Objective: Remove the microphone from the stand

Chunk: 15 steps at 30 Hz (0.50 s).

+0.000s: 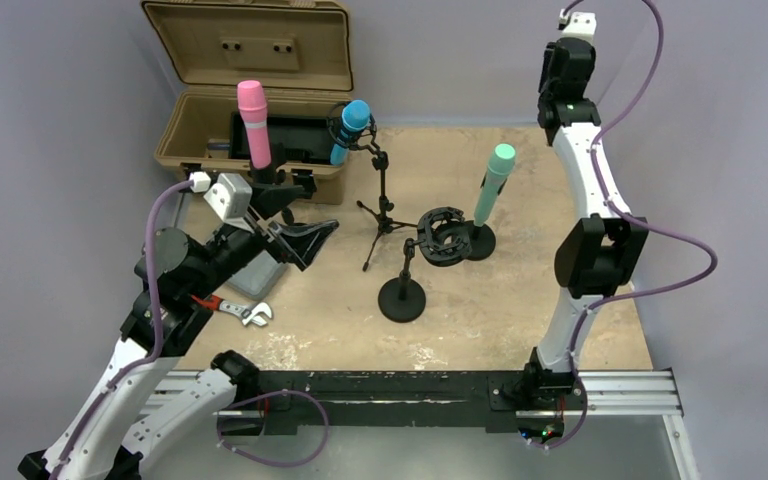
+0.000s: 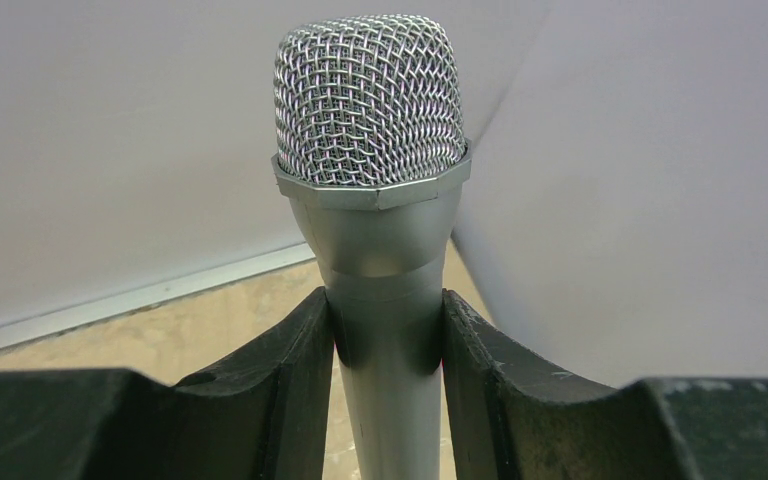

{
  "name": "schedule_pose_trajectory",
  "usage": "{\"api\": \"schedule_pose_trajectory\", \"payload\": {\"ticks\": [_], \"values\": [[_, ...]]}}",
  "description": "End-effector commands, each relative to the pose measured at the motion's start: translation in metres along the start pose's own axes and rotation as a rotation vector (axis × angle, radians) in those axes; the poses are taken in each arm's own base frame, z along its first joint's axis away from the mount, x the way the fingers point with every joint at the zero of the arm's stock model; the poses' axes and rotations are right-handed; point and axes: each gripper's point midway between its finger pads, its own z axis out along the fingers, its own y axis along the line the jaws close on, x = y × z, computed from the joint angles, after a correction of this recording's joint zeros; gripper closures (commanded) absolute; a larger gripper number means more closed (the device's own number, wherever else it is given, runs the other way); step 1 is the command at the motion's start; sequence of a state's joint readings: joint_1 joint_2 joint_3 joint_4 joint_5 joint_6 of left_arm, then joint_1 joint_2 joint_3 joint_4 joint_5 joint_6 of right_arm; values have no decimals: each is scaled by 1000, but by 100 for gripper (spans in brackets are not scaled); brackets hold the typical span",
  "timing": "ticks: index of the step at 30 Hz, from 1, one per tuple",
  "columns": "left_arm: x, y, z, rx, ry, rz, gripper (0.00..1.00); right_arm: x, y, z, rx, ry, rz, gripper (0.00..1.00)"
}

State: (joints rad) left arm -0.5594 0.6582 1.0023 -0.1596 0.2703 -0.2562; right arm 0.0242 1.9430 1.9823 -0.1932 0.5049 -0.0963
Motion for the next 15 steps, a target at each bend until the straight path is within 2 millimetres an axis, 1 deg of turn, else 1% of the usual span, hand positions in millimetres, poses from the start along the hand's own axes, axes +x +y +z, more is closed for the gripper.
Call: {"api": "schedule_pose_trajectory", "payload": {"ticks": [1, 3, 6, 7, 8, 10, 12, 13, 15], "values": [[-17, -11, 1, 42, -37, -16, 6, -15, 33, 6, -205, -30, 75, 100], [-16, -11, 2, 41, -34, -17, 6, -6, 46, 12, -255, -9, 65, 100], [-13, -10, 5, 41, -22, -24, 6, 17, 70, 26, -337, 39, 44, 100], [-12, -10, 6, 42, -18, -26, 6, 29, 66, 37, -333, 63, 42, 100], [-10, -10, 7, 43, -13, -29, 6, 41, 68, 44, -342, 88, 36, 100], [-9, -10, 9, 48, -8, -31, 6, 65, 79, 55, -371, 141, 23, 100], [-6, -10, 11, 47, -1, -35, 6, 93, 90, 63, -395, 191, 11, 100], [-6, -10, 11, 47, 2, -36, 6, 112, 97, 68, -405, 223, 4, 100], [-5, -9, 12, 47, 5, -37, 6, 137, 106, 75, -426, 274, -2, 100]]}}
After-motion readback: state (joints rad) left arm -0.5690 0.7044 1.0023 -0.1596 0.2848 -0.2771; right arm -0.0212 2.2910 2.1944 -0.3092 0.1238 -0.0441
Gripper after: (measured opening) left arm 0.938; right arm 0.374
